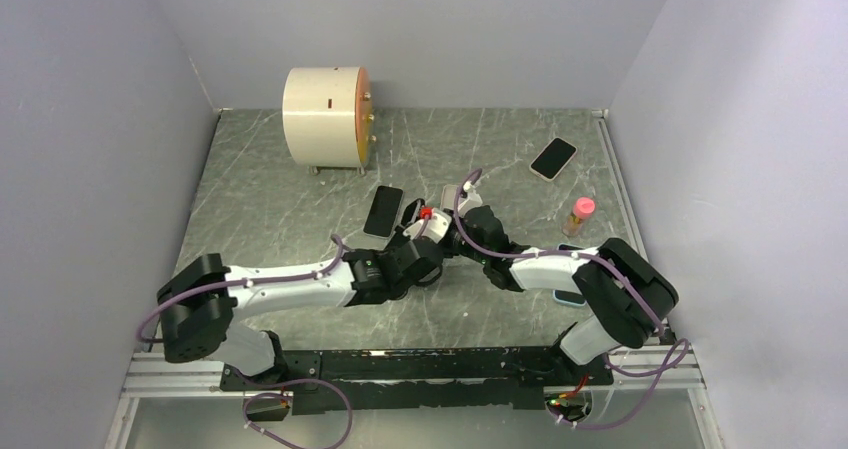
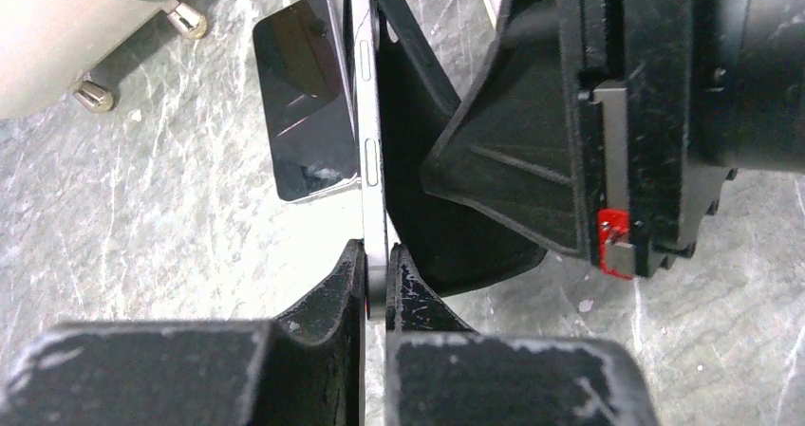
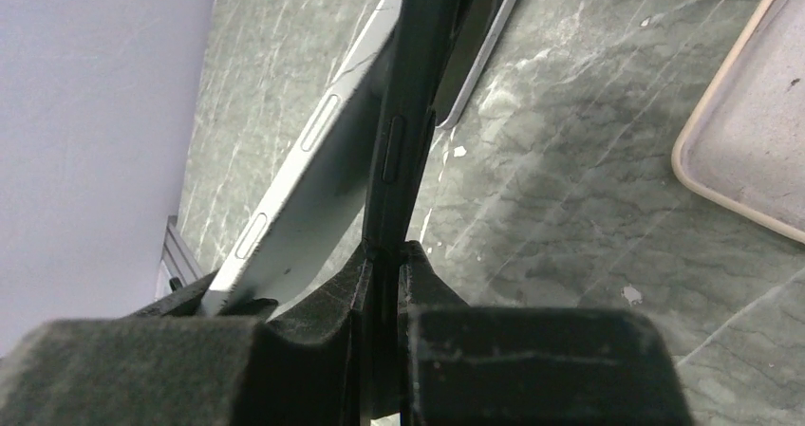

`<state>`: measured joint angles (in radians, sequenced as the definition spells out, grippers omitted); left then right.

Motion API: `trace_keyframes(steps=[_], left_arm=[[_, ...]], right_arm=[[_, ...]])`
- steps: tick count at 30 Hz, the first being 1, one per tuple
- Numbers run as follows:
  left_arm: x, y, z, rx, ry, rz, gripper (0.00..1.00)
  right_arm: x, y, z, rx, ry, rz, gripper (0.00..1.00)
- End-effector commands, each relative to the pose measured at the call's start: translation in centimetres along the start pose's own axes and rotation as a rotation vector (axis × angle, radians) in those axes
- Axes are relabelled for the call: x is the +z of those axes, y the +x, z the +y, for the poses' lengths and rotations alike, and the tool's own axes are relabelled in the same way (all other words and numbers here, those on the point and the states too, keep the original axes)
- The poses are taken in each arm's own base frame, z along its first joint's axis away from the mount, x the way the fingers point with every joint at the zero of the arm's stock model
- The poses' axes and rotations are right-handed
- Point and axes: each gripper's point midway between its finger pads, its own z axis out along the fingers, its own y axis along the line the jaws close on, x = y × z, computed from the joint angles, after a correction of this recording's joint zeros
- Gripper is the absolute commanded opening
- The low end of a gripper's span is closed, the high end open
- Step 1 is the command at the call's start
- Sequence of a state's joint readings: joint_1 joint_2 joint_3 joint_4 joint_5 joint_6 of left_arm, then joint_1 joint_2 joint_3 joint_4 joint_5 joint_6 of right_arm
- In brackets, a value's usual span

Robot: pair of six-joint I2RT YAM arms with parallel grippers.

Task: Take the phone out of the phone case
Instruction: Remove the phone case from the phone, then place the phone case at the center of the board.

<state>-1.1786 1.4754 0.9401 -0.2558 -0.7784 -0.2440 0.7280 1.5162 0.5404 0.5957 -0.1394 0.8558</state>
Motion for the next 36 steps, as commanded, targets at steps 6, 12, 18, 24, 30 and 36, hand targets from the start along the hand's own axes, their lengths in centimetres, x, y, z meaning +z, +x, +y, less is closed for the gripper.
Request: trace_keyframes(steps=[6, 12, 18, 24, 30, 36], left_arm=[[-4.3, -4.1, 1.4, -0.131, 0.119, -0.17, 0.03], [-5.2, -3.7, 3.6, -0.135, 0.071, -0.188, 0.03], [-4.3, -2.3, 6.9, -0.138, -0.014, -0.138, 0.03], [-1.7, -1.3, 10.0, -0.168, -0.069, -0.085, 0.03], [0.6, 0.3, 12.5, -0.071, -0.174, -0.017, 0.03], [1.7, 1.5, 13.2, -0.045, -0.189, 0.014, 0.02]], right_arm=[[-0.5, -4.5, 3.1, -0.066, -0.073, -0.122, 0.0], [-1.5, -5.7, 1.3, -0.088, -0.008, -0.139, 0.0], [-4.0, -8.3, -1.0, -0.119, 0.076, -0.174, 0.0], [-6.2, -10.2, -4.8, -0.129, 0.18, -0.152, 0.0], [-8.0, -11.9, -9.4, -0.095, 0.271, -0.137, 0.0], [-8.5, -12.6, -13.2, 0.007, 0.285, -0.114, 0.0]])
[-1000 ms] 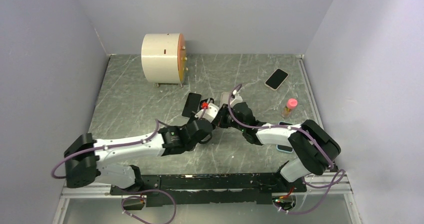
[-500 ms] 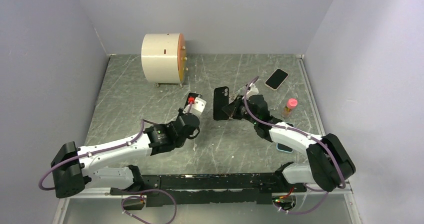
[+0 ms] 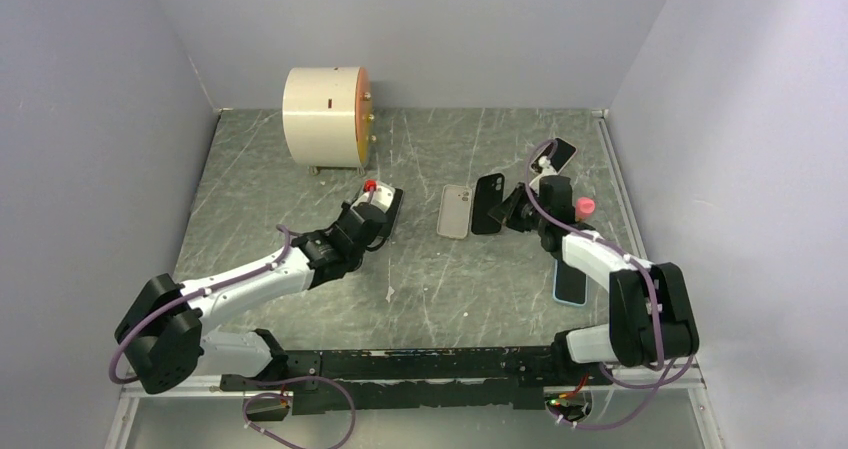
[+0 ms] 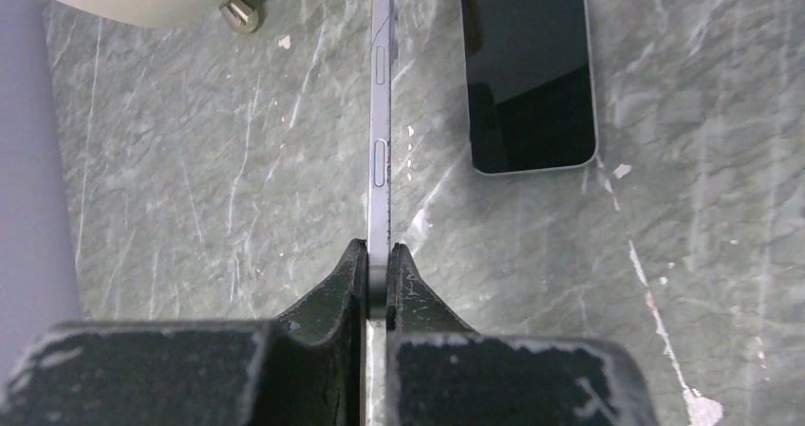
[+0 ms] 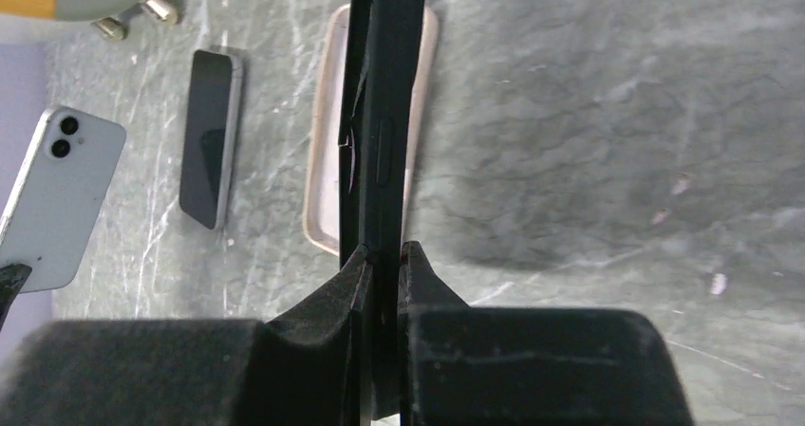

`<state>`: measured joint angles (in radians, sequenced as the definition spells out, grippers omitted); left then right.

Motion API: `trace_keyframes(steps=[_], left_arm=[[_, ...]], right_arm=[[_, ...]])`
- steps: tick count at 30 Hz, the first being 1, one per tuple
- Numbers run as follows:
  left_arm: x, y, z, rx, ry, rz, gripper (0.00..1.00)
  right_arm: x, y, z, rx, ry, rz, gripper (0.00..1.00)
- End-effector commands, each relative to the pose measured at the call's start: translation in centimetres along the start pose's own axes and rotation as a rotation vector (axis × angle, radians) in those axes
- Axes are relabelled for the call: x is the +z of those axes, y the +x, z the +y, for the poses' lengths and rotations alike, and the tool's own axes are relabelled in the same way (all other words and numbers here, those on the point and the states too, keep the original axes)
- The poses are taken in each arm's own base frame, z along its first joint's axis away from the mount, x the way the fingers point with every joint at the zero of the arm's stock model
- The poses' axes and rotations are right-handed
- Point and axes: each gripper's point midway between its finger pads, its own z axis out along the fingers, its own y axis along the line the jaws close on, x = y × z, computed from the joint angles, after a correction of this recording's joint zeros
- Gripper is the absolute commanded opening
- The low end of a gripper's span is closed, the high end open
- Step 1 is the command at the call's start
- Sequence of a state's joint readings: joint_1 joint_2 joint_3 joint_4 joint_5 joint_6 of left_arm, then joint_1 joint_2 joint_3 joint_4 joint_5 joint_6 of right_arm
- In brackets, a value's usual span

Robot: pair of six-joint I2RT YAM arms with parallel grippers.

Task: Take the phone out of the phone case
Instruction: Place the phone case at the center of the board.

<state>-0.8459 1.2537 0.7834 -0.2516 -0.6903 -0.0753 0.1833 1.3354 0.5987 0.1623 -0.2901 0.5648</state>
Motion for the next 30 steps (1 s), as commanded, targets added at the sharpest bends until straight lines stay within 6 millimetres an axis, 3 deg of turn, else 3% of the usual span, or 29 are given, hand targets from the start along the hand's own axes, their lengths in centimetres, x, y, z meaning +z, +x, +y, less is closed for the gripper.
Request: trace_keyframes(steps=[1, 8, 15, 22, 26, 30], left_arm=[[0.3, -1.9, 0.7, -0.007, -0.016, -0.067, 0.02], [0.0, -1.9, 0.7, -0.026, -0.003, -0.079, 0.03], [-0.4, -2.0, 0.9, -0.046, 0.004, -0.103, 0.03], [-0.2, -1.8, 0.8, -0.037, 0.004, -0.1, 0.03], [0.1, -1.7, 0.9, -0.032, -0.005, -0.094, 0.02], [0.3, -1.8, 1.2, 0.012, -0.017, -0.084, 0.02]], right_arm=[[0.4, -1.5, -0.8, 0.027, -0.048, 0.002, 0.0], [2.2, -1.1, -2.1, 0.086, -0.048, 0.039, 0.02], [3.8, -1.0, -1.9, 0.121, -0.081, 0.073, 0.07], [4.3, 0.8, -1.9, 0.133, -0.123, 0.146, 0.11], [4.3, 1.2, -2.2, 0.122, -0.114, 0.166, 0.2], [4.1, 1.3, -2.7, 0.098, -0.086, 0.166, 0.4]])
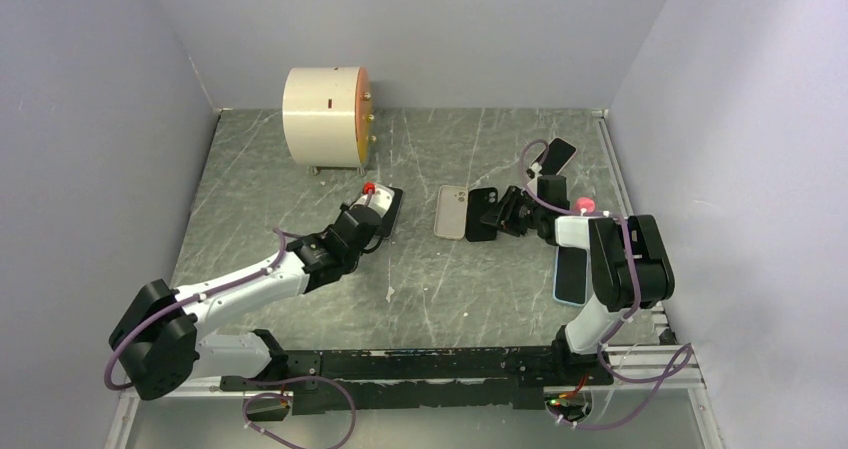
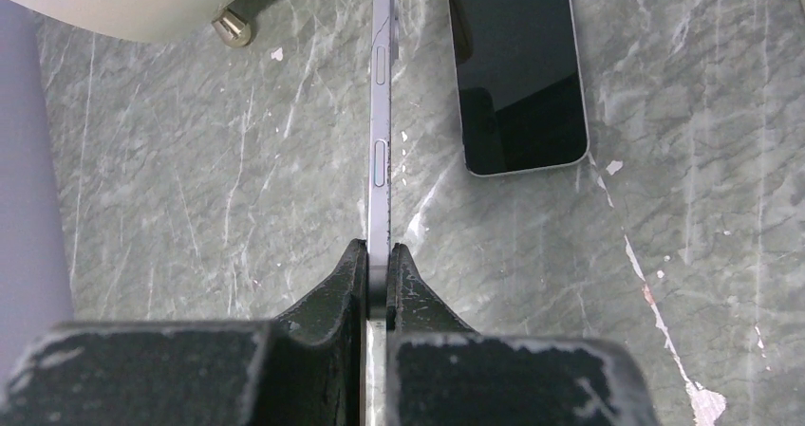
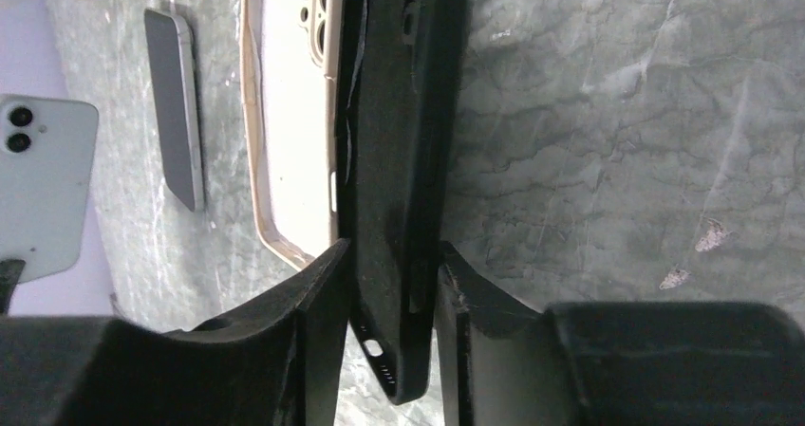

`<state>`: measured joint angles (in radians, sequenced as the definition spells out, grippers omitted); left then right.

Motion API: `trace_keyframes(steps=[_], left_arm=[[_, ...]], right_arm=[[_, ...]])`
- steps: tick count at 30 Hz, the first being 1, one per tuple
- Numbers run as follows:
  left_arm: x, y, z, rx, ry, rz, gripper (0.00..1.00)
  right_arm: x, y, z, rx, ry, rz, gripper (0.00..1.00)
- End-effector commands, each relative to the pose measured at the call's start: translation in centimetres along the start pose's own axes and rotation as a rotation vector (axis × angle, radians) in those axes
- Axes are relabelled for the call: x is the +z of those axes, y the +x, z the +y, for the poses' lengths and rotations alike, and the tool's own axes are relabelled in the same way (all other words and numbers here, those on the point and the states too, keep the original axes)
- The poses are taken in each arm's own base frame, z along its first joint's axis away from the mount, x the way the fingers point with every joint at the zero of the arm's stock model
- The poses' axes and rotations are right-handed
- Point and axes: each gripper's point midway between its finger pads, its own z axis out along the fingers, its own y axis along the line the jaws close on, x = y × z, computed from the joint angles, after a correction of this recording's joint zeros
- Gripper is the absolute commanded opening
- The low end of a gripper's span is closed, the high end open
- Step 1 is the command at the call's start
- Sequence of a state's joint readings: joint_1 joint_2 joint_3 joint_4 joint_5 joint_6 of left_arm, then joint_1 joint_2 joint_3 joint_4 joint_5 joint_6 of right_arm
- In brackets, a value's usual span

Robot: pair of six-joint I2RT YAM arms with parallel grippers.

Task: Take the phone out of the phone case
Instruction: Place the phone case at the center of the board.

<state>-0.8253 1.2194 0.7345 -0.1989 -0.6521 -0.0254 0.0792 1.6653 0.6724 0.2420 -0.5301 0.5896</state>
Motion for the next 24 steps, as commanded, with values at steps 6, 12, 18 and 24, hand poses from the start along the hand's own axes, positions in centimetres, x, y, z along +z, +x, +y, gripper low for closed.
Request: trace_keyframes(steps=[6, 12, 18, 24], left_arm=[[0.8, -2.3, 1.3, -0.003, -0.045, -0.044, 0.03], [1.5, -2.0, 2.0, -0.012, -0.066, -0.03, 0.02], [2.7, -1.3, 2.6, 0.003, -0.076, 0.018, 0.02], [3.7, -0.3, 2.6, 0.044, -0.065, 0.064, 0.02]], right_arm=[[-1.2, -1.8, 1.0, -0.088, 0.012, -0.042, 0.57], [-2.0, -2.1, 0.5, -0.111, 0.068, -0.072, 0.69], [-1.5, -2.2, 0.4, -0.12, 0.078, -0.07, 0.75], [-0.6, -1.9, 1.6, -0.138, 0.019, -0.047, 0.75]])
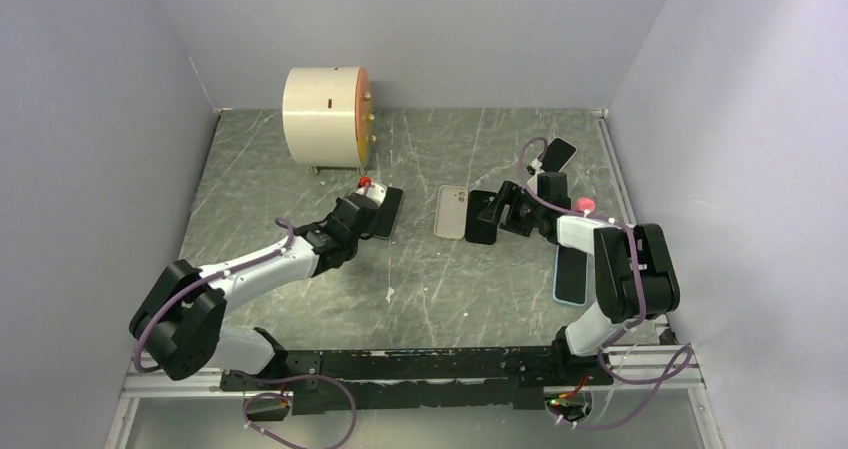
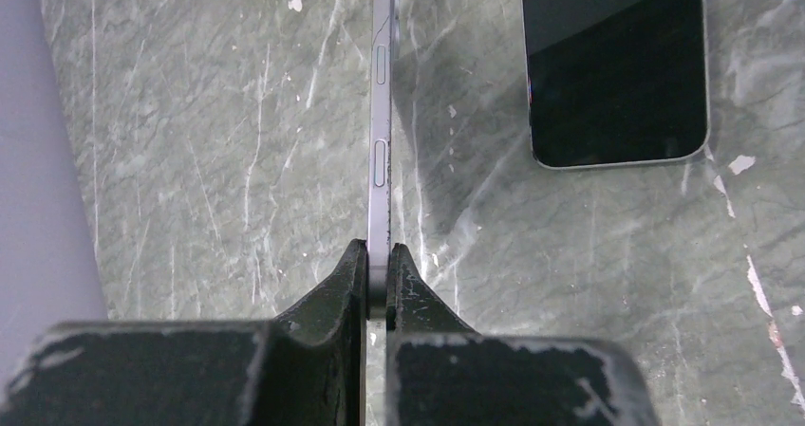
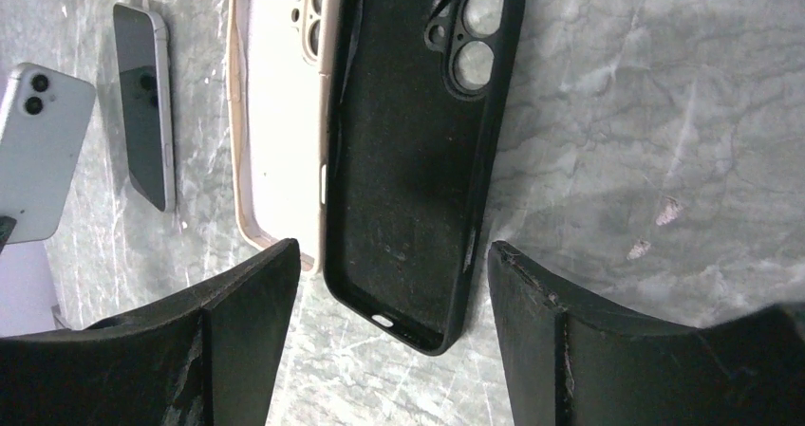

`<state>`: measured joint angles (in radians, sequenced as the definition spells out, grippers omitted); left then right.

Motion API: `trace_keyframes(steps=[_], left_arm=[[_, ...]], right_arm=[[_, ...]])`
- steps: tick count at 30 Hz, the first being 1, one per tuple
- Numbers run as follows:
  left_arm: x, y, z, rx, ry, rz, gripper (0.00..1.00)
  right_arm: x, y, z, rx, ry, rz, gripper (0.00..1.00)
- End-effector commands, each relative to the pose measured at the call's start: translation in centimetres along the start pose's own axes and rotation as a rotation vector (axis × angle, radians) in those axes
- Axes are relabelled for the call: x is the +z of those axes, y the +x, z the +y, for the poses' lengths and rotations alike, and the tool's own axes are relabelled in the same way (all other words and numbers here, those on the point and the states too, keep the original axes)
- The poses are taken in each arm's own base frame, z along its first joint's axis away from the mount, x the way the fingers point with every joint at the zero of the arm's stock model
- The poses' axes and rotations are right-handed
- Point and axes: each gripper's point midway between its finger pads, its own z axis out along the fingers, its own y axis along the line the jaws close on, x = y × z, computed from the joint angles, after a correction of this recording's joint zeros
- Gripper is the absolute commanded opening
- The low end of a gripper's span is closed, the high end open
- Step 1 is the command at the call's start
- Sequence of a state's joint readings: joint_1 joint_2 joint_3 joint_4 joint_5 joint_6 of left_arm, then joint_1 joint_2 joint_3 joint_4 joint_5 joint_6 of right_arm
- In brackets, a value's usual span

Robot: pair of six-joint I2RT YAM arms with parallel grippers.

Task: Take the phone out of the phone case
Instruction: Place the phone case at the center of the board, then place the phone at the center of the board.

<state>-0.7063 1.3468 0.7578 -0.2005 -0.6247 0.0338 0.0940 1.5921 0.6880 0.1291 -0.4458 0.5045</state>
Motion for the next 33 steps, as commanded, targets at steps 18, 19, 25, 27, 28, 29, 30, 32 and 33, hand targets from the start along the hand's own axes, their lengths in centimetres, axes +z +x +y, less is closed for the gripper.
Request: trace_keyframes(steps=[18, 19, 25, 27, 28, 29, 30, 32, 33], left_arm=[[3.8, -0.4, -1.8, 0.136, 0.051, 0.058, 0.06], [3.8, -0.2, -1.9, 0.137, 0.054, 0.064, 0.08], [4.1, 1.4, -2.9, 0.143, 0.065, 0.127, 0.15], [4.1, 1.9, -3.2, 0.153, 0.051, 0.144, 0.17], [4.0, 2.1, -3.3, 0.157, 0.042, 0.15, 0.19], [4.0, 2.2, -3.2, 0.157, 0.031, 0.155, 0.2], [4.1, 2.4, -3.2, 0.153, 0.02, 0.161, 0.21], [4.0, 2.6, -3.1, 0.149, 0.002, 0.166, 0.23], [4.0, 2.6, -3.1, 0.148, -0.005, 0.166, 0.24]], right_arm=[[-1.4, -1.9, 3.4, -0.111, -0.11, -0.15, 0.74], [-1.5, -2.0, 3.3, -0.113, -0.107, -0.156, 0.74], [-2.0, -2.1, 3.1, -0.115, -0.093, -0.188, 0.75], [-2.1, -2.1, 3.1, -0.114, -0.095, -0.192, 0.75], [-2.1, -2.1, 3.2, -0.113, -0.098, -0.194, 0.75], [-2.1, -2.1, 3.2, -0.112, -0.101, -0.194, 0.75], [-2.1, -2.0, 3.2, -0.111, -0.104, -0.194, 0.75], [-2.1, -1.9, 3.3, -0.112, -0.111, -0.193, 0.75], [-2.1, -1.9, 3.2, -0.111, -0.11, -0.192, 0.75]])
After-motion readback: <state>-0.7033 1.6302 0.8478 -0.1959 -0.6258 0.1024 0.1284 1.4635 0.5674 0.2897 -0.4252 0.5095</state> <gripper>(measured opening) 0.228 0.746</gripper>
